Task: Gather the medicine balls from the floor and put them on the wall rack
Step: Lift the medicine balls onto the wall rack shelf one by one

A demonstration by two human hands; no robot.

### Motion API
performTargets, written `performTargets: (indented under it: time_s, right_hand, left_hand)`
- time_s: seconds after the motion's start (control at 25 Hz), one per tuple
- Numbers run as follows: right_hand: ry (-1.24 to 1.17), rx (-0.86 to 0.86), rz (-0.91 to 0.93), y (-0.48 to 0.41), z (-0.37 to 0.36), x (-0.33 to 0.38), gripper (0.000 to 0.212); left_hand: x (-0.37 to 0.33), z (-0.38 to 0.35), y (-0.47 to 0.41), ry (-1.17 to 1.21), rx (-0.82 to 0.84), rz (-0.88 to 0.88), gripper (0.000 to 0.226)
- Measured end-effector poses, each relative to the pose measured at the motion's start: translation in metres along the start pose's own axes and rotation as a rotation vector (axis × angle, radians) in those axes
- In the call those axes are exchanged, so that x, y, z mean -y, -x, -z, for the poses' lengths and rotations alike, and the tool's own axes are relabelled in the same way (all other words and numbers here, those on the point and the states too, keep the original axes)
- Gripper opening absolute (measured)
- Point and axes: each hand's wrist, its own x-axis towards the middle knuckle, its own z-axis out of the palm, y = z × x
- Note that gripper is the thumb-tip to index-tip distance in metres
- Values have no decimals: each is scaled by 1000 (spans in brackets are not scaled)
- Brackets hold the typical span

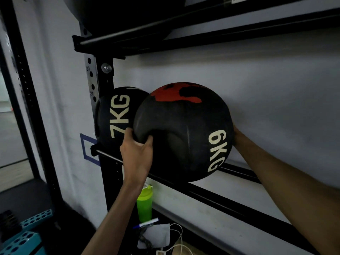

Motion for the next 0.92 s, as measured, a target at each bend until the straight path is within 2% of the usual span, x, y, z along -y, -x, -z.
performTargets:
  time_s: [0.04, 0.16, 0.2, 0.28, 0.4, 0.56, 0.72, 0.84, 0.92]
  right_hand:
    - [11, -6, -78, 2, 5, 1, 75]
    - [113, -1, -152, 12, 23, -3, 38]
    - [98, -6, -178, 12, 30, -7, 32]
    - [2, -67, -241, 17, 39, -14, 40]
    - [-111, -60, -208, 28, 33, -18, 63]
    - [-150, -225, -142, 36, 9, -17, 62]
    - [-19, -351, -155, 63, -3, -6, 62]
    - [156, -445, -84, 122, -19, -8, 40]
    - [385, -489, 46, 172, -25, -18, 28]
  left_hand:
    - [0, -3, -2, 7, 11, 7, 13]
    - [-4, -15, -6, 44, 36, 24, 11]
    - [-7, -20, -7, 51, 36, 27, 11]
    - [-8, -26, -11, 48, 24, 30, 10]
    - [-4, -29, -9, 68, 26, 27, 11]
    - [-5, -29, -5, 19, -23, -30, 22]
    - [10, -25, 5, 34, 77, -80, 37]
    - [39, -13, 38, 83, 201, -134, 60]
    - [55, -2, 72, 94, 199, -122, 61]
